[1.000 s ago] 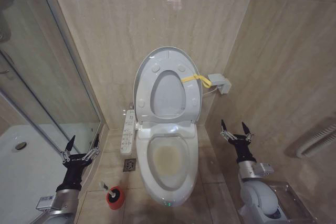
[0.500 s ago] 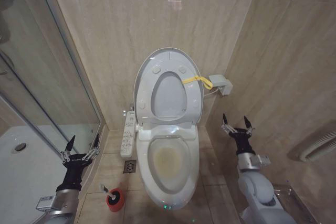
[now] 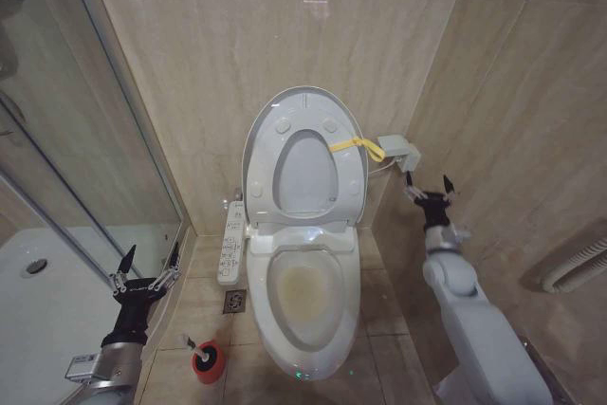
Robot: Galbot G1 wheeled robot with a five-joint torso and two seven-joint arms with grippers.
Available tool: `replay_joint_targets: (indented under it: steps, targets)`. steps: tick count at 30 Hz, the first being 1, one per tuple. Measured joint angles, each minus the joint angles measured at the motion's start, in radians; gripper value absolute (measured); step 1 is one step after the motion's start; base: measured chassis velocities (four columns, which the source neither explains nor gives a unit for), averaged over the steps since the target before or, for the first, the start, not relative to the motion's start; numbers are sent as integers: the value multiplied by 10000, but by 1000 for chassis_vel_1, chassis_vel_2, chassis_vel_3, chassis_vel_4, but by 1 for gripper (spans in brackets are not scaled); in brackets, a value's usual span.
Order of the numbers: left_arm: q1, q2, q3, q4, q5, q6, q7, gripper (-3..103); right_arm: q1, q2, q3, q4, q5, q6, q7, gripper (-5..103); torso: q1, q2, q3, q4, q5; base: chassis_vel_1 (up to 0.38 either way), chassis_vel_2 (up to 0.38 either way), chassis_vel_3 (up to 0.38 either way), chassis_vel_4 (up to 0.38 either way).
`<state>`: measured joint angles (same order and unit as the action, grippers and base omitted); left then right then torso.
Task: Open the toilet lid, clean the toilet bowl with a toilet brush, close the toilet lid, and flush.
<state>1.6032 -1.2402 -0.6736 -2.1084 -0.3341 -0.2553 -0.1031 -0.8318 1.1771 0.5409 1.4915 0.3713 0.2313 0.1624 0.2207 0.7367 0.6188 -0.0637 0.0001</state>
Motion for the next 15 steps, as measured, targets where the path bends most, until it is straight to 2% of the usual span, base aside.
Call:
replay_joint_targets:
  steps: [4, 9, 15]
  targets:
    - [1, 0, 0, -1, 0, 0, 0, 92, 1201, -39, -424, -1010, 98, 9, 0, 100, 1, 0, 0, 1, -1, 0, 0, 0, 0]
    - [0, 0, -1, 0, 0, 0, -1, 92, 1969, 45, -794, -1657, 157, 5, -2, 100, 1, 0, 0, -2, -3, 0, 0, 0, 0]
    - [0, 0, 0, 0, 0, 0, 0, 92, 3073, 375, -1507, -2634, 142, 3, 46, 100, 1, 0, 0, -1, -1, 0, 0, 0, 0]
